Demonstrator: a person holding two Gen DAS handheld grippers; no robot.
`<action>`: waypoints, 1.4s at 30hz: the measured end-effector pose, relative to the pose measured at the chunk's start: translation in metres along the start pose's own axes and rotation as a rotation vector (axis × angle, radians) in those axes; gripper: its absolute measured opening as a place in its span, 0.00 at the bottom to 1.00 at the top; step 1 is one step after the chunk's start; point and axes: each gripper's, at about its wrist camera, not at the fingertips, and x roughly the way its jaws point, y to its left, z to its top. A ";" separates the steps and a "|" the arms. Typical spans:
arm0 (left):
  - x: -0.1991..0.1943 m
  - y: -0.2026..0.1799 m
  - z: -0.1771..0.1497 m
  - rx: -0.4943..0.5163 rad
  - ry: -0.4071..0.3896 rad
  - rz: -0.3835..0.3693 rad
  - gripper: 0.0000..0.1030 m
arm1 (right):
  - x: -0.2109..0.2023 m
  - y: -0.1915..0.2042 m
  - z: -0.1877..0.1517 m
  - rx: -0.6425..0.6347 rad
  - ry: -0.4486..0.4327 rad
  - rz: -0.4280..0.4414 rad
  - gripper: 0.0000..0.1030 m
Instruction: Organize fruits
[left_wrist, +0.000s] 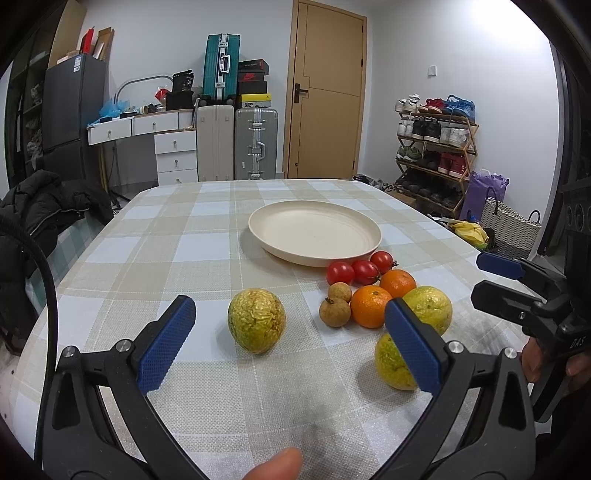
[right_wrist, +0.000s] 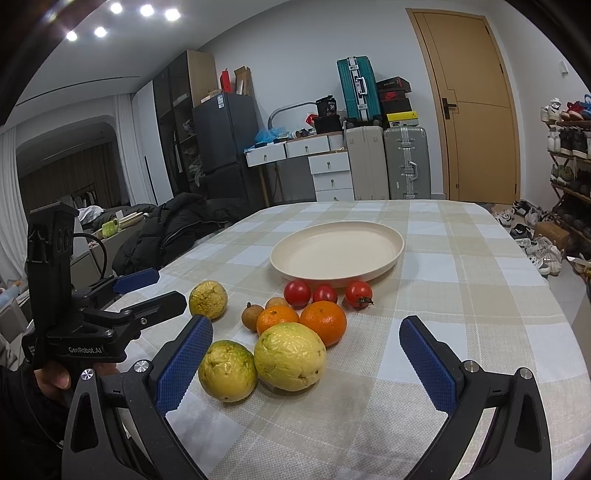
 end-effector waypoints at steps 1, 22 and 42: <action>0.000 0.000 0.000 0.000 0.000 0.000 0.99 | 0.000 0.000 0.000 0.000 0.001 -0.001 1.00; 0.000 0.005 0.000 0.005 0.002 0.004 0.99 | 0.000 0.002 -0.001 -0.020 0.004 -0.027 1.00; -0.001 0.002 0.000 0.009 -0.001 0.019 0.99 | 0.004 0.000 0.001 -0.022 0.021 -0.083 1.00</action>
